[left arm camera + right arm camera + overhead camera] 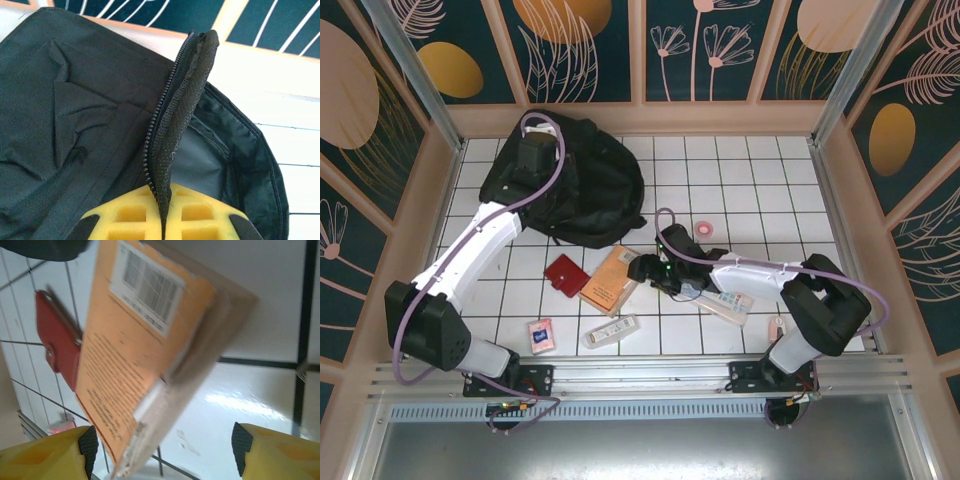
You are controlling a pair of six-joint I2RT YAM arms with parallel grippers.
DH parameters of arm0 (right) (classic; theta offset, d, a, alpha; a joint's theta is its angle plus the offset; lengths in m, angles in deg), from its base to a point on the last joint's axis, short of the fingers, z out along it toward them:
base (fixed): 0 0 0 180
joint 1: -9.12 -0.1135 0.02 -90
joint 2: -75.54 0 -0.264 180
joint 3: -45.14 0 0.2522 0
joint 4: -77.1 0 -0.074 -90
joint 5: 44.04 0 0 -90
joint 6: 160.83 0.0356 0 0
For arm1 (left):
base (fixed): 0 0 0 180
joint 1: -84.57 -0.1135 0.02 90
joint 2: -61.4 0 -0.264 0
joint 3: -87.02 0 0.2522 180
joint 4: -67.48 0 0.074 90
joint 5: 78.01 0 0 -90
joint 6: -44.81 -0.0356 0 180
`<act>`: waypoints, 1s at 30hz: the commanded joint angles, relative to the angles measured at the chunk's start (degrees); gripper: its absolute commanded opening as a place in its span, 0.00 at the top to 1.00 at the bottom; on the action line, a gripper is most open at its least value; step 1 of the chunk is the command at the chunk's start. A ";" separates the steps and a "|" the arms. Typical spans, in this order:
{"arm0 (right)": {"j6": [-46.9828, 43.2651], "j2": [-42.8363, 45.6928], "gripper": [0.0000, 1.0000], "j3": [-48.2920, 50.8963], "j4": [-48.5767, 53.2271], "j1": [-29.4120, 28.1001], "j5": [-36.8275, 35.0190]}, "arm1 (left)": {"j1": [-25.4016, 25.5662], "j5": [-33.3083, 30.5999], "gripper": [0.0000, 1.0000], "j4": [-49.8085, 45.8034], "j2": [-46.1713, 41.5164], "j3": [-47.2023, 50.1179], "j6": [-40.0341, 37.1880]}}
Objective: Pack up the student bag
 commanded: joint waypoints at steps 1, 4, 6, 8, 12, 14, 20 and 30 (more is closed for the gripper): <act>0.23 1.43 0.26 1.92 -2.37 -0.42 3.24 | -0.36 -4.06 1.00 -0.82 -2.20 3.15 -1.92; 1.65 -0.06 0.25 3.10 -6.06 -0.37 4.46 | -0.36 2.76 1.00 1.49 -2.16 6.66 -0.04; 2.81 -1.36 0.26 3.69 -8.65 -0.32 4.66 | -0.36 8.37 1.00 1.40 0.13 7.65 2.07; 4.26 -2.61 0.26 4.22 -12.28 -0.01 5.04 | -0.27 14.95 1.00 4.23 2.17 10.63 4.97; 8.04 -5.58 0.26 4.88 -20.20 0.73 6.37 | -0.18 22.30 1.00 10.67 5.53 17.03 10.56; 9.11 -7.35 0.26 4.18 -21.43 0.73 6.64 | -0.01 24.43 1.00 13.09 7.06 18.80 11.90; 12.28 -13.03 0.27 2.12 -26.98 0.90 7.98 | 1.16 27.61 1.00 16.27 11.47 20.74 13.48; 15.71 -18.16 0.27 -3.11 -36.52 1.43 8.13 | 4.39 31.01 1.00 17.84 14.39 18.79 14.66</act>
